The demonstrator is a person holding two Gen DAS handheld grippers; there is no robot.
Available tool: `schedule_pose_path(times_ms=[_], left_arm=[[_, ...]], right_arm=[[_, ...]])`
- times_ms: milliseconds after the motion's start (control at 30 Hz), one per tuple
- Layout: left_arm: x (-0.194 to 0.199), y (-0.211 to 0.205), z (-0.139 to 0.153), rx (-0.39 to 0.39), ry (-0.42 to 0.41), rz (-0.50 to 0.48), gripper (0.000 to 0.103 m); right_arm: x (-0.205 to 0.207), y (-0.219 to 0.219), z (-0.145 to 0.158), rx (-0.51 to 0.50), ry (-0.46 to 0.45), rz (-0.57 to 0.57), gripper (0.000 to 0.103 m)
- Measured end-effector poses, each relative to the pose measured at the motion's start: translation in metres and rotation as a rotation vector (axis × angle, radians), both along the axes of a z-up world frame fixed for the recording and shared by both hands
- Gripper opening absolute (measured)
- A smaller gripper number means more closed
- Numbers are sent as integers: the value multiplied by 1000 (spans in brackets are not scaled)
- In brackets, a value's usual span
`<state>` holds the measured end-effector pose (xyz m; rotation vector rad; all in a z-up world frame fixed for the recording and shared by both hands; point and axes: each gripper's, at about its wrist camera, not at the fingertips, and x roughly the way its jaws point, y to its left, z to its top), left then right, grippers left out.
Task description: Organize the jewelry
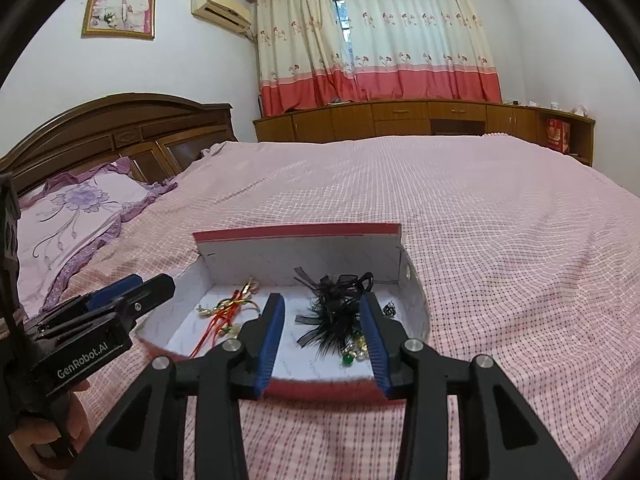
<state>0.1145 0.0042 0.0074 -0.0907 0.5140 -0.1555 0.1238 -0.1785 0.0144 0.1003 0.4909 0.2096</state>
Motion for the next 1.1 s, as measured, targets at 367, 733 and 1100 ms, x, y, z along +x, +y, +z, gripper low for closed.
schedule_pose_path(times_ms=[367, 733, 1100], left_arm=[[-36, 0, 8, 16, -20, 4, 49], [-59, 0, 7, 28, -22, 30, 54], [-65, -2, 9, 45, -32, 43, 59]], right_arm=[[-42, 2, 10, -15, -31, -7, 54], [-74, 1, 13, -14, -62, -20, 67], [-85, 2, 14, -24, -80, -40, 76]])
